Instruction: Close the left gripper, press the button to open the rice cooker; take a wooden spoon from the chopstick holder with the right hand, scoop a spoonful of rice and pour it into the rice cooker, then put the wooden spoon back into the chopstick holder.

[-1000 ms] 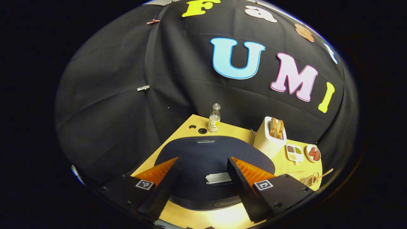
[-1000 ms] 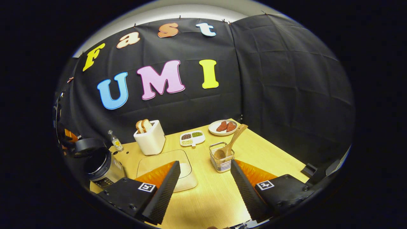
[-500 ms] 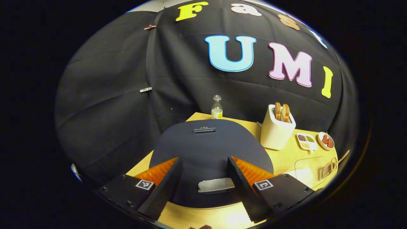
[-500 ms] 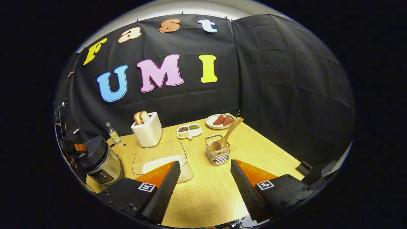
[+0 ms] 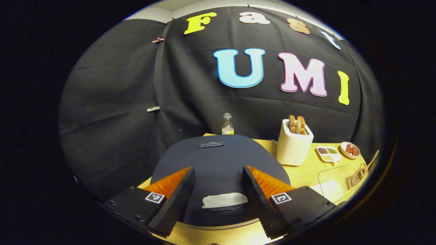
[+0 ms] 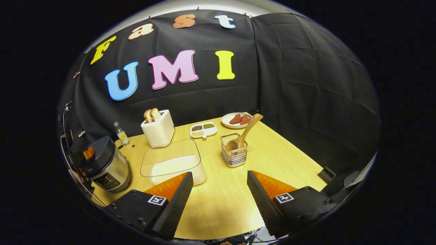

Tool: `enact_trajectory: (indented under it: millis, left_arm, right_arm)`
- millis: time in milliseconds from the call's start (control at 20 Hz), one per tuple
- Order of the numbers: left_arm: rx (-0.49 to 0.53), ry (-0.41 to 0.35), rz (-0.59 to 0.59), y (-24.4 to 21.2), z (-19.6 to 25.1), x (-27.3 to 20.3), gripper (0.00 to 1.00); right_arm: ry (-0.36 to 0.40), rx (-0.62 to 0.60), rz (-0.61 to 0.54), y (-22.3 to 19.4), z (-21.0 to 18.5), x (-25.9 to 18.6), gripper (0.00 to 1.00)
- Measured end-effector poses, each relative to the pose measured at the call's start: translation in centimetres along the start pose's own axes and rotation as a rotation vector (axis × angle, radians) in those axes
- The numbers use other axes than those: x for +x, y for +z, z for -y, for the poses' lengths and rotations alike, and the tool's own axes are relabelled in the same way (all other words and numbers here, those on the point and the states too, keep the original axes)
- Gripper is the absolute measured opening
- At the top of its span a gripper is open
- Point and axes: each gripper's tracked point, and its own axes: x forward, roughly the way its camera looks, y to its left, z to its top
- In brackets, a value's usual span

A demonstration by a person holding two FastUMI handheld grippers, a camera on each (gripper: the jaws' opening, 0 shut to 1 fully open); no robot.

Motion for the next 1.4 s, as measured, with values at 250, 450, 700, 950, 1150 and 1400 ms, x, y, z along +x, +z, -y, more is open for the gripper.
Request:
enact_trajectory:
  millis: [250,450,700,950,1150,1400]
  left_arm:
    - [0.008,-0.022,0.063,0.7,-0.1,0.1,0.98]
    - [-0.135,-0.087,0.135,5.2,-0.9,-3.1,0.97]
    - [-0.045,-0.181,0.260,12.9,0.9,-8.6,0.95]
    - [-0.035,-0.219,0.301,16.4,2.3,-15.5,0.95]
    - [-0.009,-0.212,0.306,17.0,4.6,-20.5,0.95]
    - [-0.082,-0.254,0.249,13.3,8.4,-24.8,0.95]
  right_arm:
    - [0.026,0.004,-0.024,-0.3,-1.2,0.2,0.99]
    - [0.026,-0.017,0.062,3.6,-0.9,0.1,0.99]
    - [0.023,-0.058,0.201,12.2,-0.2,-0.6,0.99]
    - [0.112,-0.061,0.361,19.7,-1.1,-2.8,0.99]
    - [0.182,-0.053,0.407,21.9,0.6,-4.8,0.99]
    - [0.185,-0.024,0.423,20.8,5.7,-6.3,0.98]
